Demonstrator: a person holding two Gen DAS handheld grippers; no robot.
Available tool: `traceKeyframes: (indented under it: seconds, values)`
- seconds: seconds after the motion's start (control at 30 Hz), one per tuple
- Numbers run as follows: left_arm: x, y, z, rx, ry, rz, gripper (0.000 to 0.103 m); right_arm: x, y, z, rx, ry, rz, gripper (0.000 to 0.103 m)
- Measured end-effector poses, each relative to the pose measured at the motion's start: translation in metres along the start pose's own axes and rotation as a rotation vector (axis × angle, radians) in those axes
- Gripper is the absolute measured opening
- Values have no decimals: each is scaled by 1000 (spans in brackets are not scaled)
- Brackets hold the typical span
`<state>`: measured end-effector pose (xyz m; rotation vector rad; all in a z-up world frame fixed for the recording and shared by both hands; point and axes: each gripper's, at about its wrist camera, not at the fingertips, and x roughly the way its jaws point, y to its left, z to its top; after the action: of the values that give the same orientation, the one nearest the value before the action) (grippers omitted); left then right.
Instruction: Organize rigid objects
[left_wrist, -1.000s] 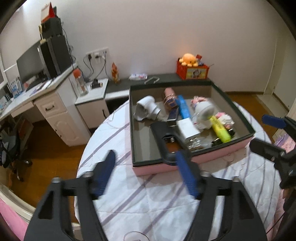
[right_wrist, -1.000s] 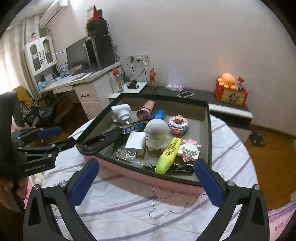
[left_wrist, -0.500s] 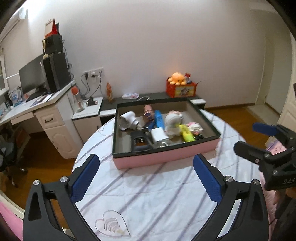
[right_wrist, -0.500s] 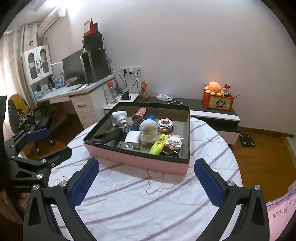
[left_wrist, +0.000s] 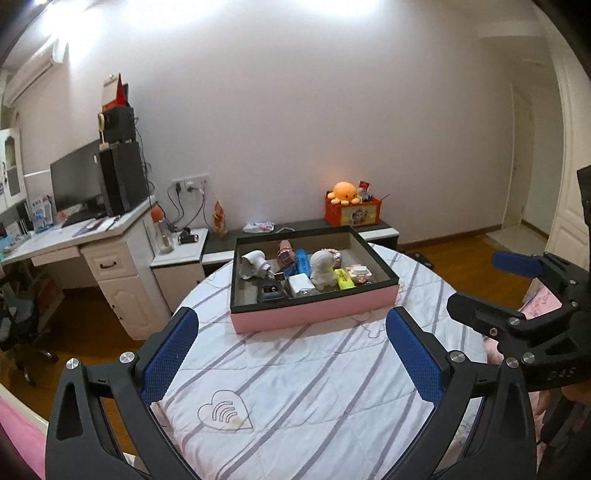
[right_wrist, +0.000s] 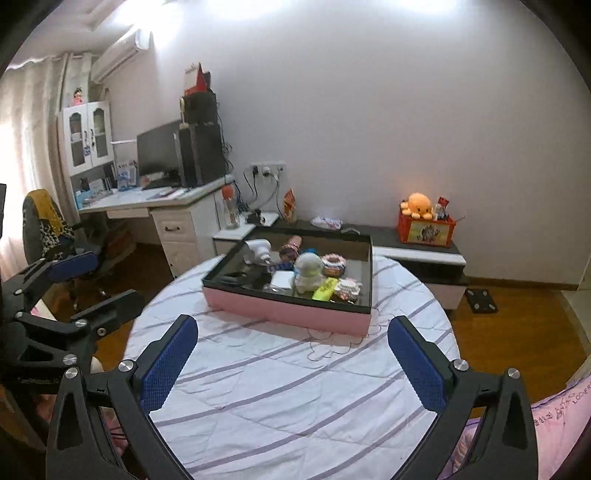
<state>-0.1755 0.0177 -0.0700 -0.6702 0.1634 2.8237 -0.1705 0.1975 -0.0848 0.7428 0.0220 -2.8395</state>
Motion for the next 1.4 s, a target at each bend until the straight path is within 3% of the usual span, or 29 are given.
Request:
traceKeyframes:
  seconds: [0.2,0.53,0.87,1.4]
  values:
    - [-43,-1,-1,-33,-85,50,103,-36,17,-1,-25,-78,-5,103]
    - [-97,-17,-2,26,-236,158,103,-94,36,-3,-47,-238,-56,103]
    - [-139,-9,-4,-39,-350,122,103,-131,52,-1,-66,-331,-77,103]
    - [-167,-13,-6,-11,-440,181,103,-155,66,0,-93,-399,-102,103]
